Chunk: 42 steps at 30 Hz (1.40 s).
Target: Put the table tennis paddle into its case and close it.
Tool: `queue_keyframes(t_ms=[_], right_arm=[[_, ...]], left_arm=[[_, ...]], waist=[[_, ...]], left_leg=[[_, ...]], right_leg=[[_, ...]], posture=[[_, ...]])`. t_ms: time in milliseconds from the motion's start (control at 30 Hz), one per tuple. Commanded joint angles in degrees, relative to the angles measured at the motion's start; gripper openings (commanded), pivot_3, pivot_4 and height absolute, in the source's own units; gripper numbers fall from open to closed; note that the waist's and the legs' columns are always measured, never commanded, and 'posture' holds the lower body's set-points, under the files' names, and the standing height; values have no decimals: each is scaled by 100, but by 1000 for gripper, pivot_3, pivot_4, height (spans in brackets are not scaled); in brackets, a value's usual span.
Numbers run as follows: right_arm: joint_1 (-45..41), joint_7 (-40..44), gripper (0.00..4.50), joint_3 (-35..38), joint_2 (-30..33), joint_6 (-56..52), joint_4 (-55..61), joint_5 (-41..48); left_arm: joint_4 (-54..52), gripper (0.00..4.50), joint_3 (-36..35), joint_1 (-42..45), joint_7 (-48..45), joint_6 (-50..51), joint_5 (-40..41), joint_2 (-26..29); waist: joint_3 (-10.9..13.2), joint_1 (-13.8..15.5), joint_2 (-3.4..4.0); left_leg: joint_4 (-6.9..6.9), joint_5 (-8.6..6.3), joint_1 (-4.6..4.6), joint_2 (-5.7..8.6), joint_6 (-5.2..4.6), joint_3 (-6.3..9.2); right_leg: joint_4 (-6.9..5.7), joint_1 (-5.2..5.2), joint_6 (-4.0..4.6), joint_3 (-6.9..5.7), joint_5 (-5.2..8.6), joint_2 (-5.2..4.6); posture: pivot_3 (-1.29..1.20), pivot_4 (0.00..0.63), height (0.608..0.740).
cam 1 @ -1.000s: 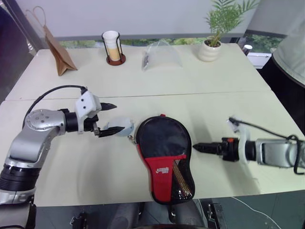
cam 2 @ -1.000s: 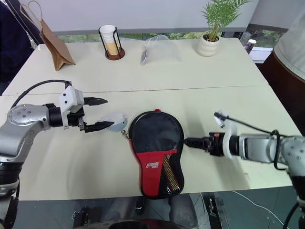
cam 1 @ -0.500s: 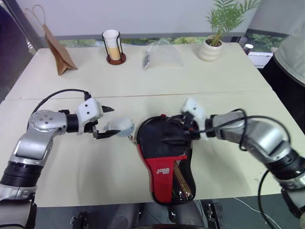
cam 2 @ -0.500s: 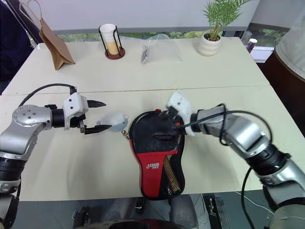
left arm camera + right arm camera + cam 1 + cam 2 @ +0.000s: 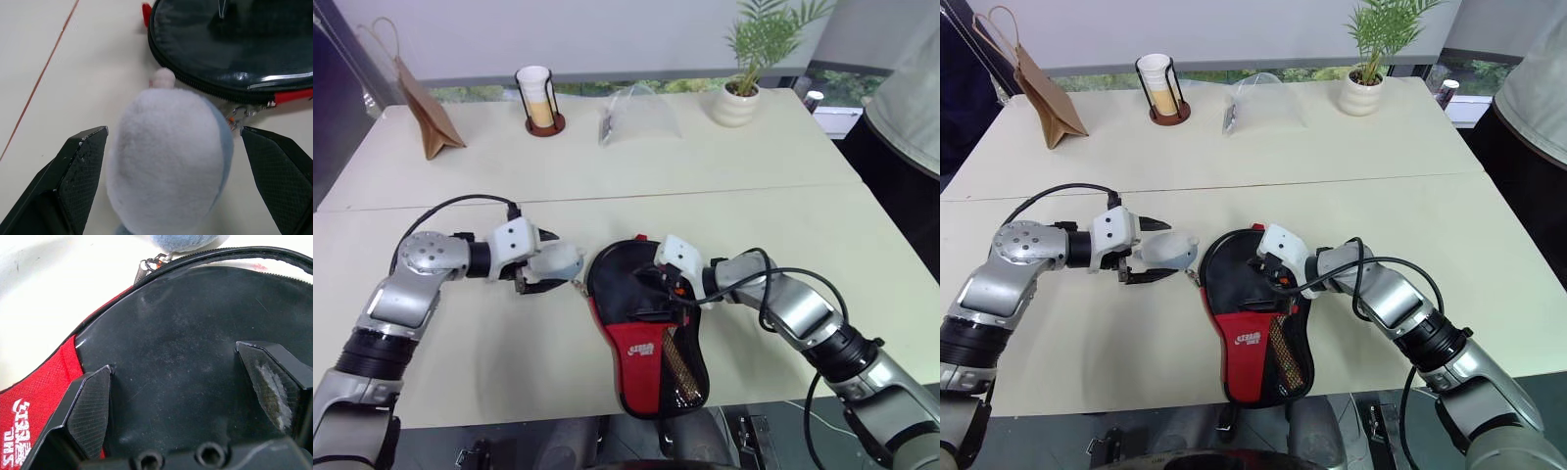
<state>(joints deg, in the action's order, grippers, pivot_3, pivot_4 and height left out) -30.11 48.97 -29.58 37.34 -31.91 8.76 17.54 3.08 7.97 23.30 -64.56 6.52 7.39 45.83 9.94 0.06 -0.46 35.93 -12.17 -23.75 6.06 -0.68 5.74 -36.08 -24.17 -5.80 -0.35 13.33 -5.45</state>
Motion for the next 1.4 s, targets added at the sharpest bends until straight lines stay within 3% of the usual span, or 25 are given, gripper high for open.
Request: queue_keyframes(t_ms=[33,200,267,333,400,500,567,933,1133,1400], right_arm=[[154,18,4481,-81,-36,-239,-160,-348],[218,50,4481,22,-57,-389,-84,-440],[265,58,4500,56,-21,-440,-47,-489],[312,61,4500,93,3,-501,8,-514],[369,49,4500,133,56,-551,65,-571],[515,13,4500,306,213,-731,239,-594],[610,-13,4500,410,323,-836,372,-600],[938,-201,4500,409,632,-1488,943,-752],[1027,-328,4500,145,486,-1577,959,-916],[976,-419,4500,12,165,-1720,788,-1105]], left_arm=[[211,4500,56,202,149,-270,-289,-43],[590,4500,203,347,189,-507,-533,-190],[911,3974,302,515,258,-629,-636,-373],[1172,3280,356,644,275,-761,-714,-504],[1464,2137,418,817,287,-929,-799,-630],[2231,805,554,1387,399,-1296,-1002,-934],[2865,187,646,1873,484,-1578,-1158,-1165],[5993,20,974,3826,966,-2899,-1862,-2283],[6821,20,899,4467,1277,-3046,-2032,-2725],[7054,20,622,4797,713,-3188,-1813,-2801]], waist=[[0,5,0],[-3,27,-2],[-3,38,-2],[-5,54,-5],[-6,67,-6],[-10,122,-8],[-11,218,-8],[-17,305,-21],[-23,353,-32],[-28,206,-52]], left_leg=[[-1,0,5,0,0,0],[1,0,6,1,0,1],[1,0,7,1,0,1],[2,0,7,1,0,1],[4,0,8,2,0,1],[10,0,8,8,0,7],[19,0,8,11,0,8],[34,1,18,21,-1,22],[34,0,21,25,-1,25],[28,0,24,21,-1,33]], right_leg=[[0,5,0,0,0,0],[0,7,-1,0,0,-1],[-1,7,-1,0,0,-1],[-1,8,-2,-1,-1,0],[-1,10,-2,-1,-1,-1],[0,18,-2,-4,-1,-4],[5,24,-1,-6,-1,-6],[12,83,-26,-24,7,-12],[12,91,-57,-27,17,-12],[10,90,-66,-32,19,-10]], posture=[[0,150,740],[0,150,740],[0,150,740],[0,150,740],[0,150,740],[0,150,740],[0,150,740],[0,150,740],[0,150,740],[0,150,740]])
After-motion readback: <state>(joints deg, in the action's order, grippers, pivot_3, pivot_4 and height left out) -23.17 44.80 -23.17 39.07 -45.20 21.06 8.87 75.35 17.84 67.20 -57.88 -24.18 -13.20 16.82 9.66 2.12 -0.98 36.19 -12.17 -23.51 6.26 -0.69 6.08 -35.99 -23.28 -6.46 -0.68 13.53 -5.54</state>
